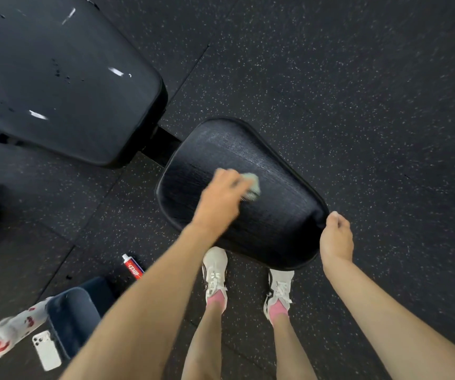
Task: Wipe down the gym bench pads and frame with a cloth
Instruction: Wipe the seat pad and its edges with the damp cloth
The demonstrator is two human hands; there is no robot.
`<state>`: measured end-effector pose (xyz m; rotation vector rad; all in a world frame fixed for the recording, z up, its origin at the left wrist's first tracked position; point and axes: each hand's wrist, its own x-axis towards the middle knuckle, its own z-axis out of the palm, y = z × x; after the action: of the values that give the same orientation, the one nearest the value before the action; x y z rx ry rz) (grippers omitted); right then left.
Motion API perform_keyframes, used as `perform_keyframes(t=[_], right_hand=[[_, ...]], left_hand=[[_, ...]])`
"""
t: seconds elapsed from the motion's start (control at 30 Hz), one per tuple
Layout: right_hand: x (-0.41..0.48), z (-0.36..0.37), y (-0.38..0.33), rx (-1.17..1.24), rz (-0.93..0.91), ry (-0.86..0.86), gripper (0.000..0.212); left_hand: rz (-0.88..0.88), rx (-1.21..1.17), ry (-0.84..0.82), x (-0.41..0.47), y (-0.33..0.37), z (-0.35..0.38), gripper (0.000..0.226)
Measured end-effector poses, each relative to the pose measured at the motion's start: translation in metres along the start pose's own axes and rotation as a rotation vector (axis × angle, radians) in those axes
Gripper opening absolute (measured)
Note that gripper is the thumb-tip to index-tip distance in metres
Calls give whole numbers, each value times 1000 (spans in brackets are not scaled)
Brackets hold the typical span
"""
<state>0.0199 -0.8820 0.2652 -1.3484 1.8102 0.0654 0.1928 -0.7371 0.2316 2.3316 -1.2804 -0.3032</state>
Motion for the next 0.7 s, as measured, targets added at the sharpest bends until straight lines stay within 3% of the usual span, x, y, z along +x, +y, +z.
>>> perform_keyframes(t=[0.07,0.17,0.3,0.37,0.43,0.57,0.7], right_hand=[[-3,0,1,19,14,-10,48],[-7,2,4,30,23,-27,48],[-12,1,8,27,23,-43,49],[-12,-1,11,24,16,-49,49],[-11,-3,12,22,13,-65,49],[-9,-12,14,63,24,-98,49],[-5,-18,18,87,53,-141,53]], left_hand=[[-230,26,155,4,-38,-19,45],[-430,19,215,11,-62,-39,46],[-870,-68,411,45,-39,-26,45],[-978,-59,480,59,-20,-18,47],[-880,-77,492,63,2,-10,46],[-436,-120,304,36,60,31,43],[-371,-250,210,-7,109,72,57]])
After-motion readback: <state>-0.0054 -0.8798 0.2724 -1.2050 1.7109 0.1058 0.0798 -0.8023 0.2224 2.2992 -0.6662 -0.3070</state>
